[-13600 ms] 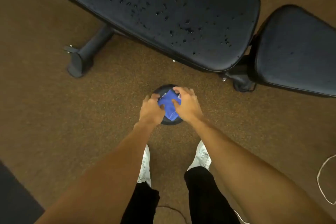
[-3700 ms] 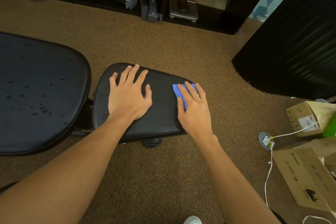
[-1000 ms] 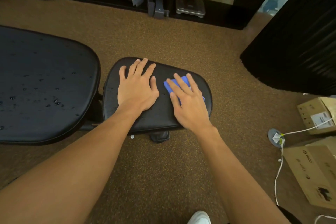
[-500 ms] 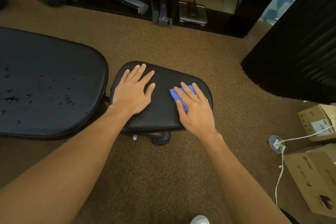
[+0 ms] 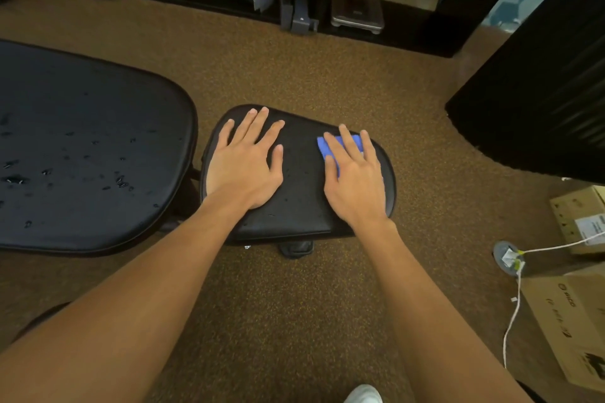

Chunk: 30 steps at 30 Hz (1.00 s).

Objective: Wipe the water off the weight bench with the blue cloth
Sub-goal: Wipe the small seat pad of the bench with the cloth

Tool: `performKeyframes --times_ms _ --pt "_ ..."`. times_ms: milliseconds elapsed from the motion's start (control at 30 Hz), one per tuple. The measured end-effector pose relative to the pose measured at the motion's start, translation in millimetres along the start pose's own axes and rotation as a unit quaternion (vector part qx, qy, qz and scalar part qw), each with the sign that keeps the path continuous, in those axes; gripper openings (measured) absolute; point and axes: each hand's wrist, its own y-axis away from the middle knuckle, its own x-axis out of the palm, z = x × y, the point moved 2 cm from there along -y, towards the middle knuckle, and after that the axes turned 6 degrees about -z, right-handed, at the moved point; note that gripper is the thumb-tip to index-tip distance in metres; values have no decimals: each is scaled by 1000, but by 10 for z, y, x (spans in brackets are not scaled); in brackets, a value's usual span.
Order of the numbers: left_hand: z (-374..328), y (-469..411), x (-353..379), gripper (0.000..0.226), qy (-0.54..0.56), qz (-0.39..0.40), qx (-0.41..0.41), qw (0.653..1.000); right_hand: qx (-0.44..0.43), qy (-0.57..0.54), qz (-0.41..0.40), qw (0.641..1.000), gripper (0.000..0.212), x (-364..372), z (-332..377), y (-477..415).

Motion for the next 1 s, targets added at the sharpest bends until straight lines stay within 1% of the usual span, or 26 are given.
performKeyframes --times_ms 67,200,267,367,400,467,600,667,767,800,833,933,1000 --pt "5 2 2 59 -2 -2 0 1000 -14 1 7 1000 48 66 149 -89" --pt "-4 3 1 60 -2 -10 0 1000 -126 -40 26 991 48 -23 114 162" --pt "-4 6 0 59 -2 -11 -3 1000 -117 -43 30 992 48 -87 -21 245" --pt "-7 3 -13 59 -1 -12 -3 1000 -32 -18 16 999 47 -51 -40 46" --pt "-10 4 -16 60 1 -13 -3 1000 -16 -13 18 1000 47 -20 16 -15" --pt "-8 10 -12 61 4 -12 -5 1000 -32 -17 24 999 48 25 144 -19" --pt "2 21 -10 59 5 -25 0 1000 -122 -47 39 991 47 -106 104 346" --pt "-4 22 -9 58 6 -27 0 1000 -110 -37 40 992 47 -159 -32 392" --pt "-8 14 -11 58 5 -24 0 1000 -33 -21 19 999 49 -131 -3 277" --pt "-6 18 -12 57 5 -25 -1 1000 -25 -18 15 999 48 -102 67 271" --pt "-3 23 -11 57 5 -26 -1 1000 -34 -17 14 999 48 -79 136 294" --pt "2 27 -14 56 6 -34 4 999 -107 -28 32 993 47 -131 175 504" --pt "5 25 -16 56 7 -35 4 999 -122 -36 45 991 47 -220 50 620"
